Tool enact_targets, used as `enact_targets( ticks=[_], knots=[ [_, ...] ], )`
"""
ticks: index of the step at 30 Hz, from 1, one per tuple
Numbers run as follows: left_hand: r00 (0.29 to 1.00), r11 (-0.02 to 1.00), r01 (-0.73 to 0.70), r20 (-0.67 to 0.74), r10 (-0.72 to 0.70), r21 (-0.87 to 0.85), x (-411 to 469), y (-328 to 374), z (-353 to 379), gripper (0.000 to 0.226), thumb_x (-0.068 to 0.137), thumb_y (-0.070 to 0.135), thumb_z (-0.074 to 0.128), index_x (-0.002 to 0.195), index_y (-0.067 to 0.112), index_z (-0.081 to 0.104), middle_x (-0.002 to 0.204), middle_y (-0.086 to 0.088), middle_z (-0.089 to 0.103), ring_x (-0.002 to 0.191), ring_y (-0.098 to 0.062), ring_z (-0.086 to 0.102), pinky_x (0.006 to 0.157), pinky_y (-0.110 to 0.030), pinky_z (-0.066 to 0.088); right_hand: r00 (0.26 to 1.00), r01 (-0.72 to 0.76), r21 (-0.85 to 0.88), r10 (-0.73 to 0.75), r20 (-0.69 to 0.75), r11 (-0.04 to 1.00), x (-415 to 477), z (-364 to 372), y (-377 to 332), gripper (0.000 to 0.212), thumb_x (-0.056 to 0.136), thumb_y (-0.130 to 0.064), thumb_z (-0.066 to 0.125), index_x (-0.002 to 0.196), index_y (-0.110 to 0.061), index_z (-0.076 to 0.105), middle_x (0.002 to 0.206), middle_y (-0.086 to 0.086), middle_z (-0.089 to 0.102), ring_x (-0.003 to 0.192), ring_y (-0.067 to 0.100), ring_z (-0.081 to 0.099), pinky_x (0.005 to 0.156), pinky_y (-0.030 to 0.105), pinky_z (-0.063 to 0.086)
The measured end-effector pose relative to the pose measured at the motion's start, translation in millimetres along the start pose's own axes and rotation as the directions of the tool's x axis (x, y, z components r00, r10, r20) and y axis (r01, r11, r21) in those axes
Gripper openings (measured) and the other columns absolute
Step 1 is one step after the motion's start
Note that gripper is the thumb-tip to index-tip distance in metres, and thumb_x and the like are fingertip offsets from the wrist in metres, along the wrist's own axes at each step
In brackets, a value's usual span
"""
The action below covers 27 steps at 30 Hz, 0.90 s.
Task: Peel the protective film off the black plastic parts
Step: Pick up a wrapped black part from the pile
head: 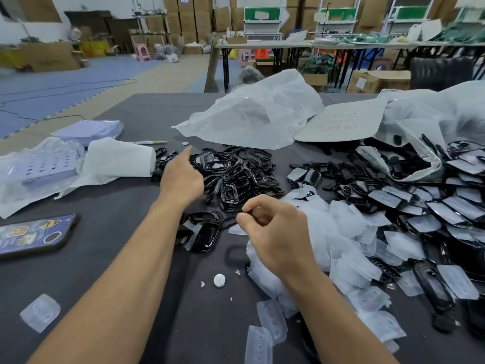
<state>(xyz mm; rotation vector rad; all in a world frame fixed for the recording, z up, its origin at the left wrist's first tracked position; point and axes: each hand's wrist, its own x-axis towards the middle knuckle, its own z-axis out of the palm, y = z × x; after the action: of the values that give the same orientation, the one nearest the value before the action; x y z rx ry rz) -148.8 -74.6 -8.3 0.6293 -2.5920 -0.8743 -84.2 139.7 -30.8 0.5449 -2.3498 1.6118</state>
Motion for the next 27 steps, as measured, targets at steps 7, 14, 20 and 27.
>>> enact_targets(
  ticks=[7, 14, 20, 27],
  knots=[
    [0.957, 0.946, -0.158, 0.282, 0.076, 0.283, 36.3, -0.8, 8.8, 0.066, 0.092, 0.008, 0.049, 0.151, 0.037, 0.049, 0.147, -0.004, 0.060, 0.129, -0.029, 0.057, 0.105, -0.038, 0.049, 0.999, -0.042, -0.026, 0.043, 0.014, 0.999, 4.0, -1.6, 7.2, 0.020, 0.080, -0.009, 0.070, 0.080, -0.029, 0.068, 0.063, -0.010, 0.064, 0.055, 0.010, 0.053, 0.057, 0.012, 0.043],
    [0.992, 0.997, -0.063, 0.110, 0.058, 0.050, -3.6, 7.7, -4.1, 0.035, 0.086, 0.013, 0.062, 0.096, 0.045, 0.072, 0.100, 0.011, 0.077, 0.100, -0.016, 0.069, 0.094, -0.034, 0.056, 0.997, -0.083, 0.005, 0.083, -0.003, 0.997, 3.1, -8.5, -0.9, 0.029, 0.077, 0.000, 0.063, 0.075, -0.028, 0.069, 0.057, -0.009, 0.062, 0.047, 0.007, 0.048, 0.050, 0.012, 0.037],
    [0.983, 0.989, -0.141, 0.113, 0.145, -0.039, -77.3, 22.9, -6.6, 0.022, 0.080, 0.018, 0.073, 0.079, 0.039, 0.080, 0.076, 0.022, 0.073, 0.080, 0.001, 0.069, 0.082, -0.022, 0.056, 0.979, -0.172, 0.027, 0.174, -0.107, 0.985, 4.4, -21.9, -4.8, 0.027, 0.078, 0.000, 0.054, 0.071, -0.023, 0.065, 0.052, -0.012, 0.056, 0.048, 0.007, 0.046, 0.049, 0.016, 0.034],
    [0.953, 0.959, -0.263, 0.184, 0.241, 0.108, -125.1, 20.5, 12.9, 0.025, 0.088, 0.016, 0.066, 0.094, 0.035, 0.081, 0.107, 0.014, 0.076, 0.101, -0.015, 0.068, 0.088, -0.030, 0.054, 0.980, -0.191, -0.072, 0.186, -0.070, 0.979, 1.2, -21.6, -9.9, 0.028, 0.082, -0.003, 0.055, 0.089, -0.029, 0.057, 0.058, -0.005, 0.059, 0.053, 0.011, 0.051, 0.055, 0.032, 0.046]
  ],
)
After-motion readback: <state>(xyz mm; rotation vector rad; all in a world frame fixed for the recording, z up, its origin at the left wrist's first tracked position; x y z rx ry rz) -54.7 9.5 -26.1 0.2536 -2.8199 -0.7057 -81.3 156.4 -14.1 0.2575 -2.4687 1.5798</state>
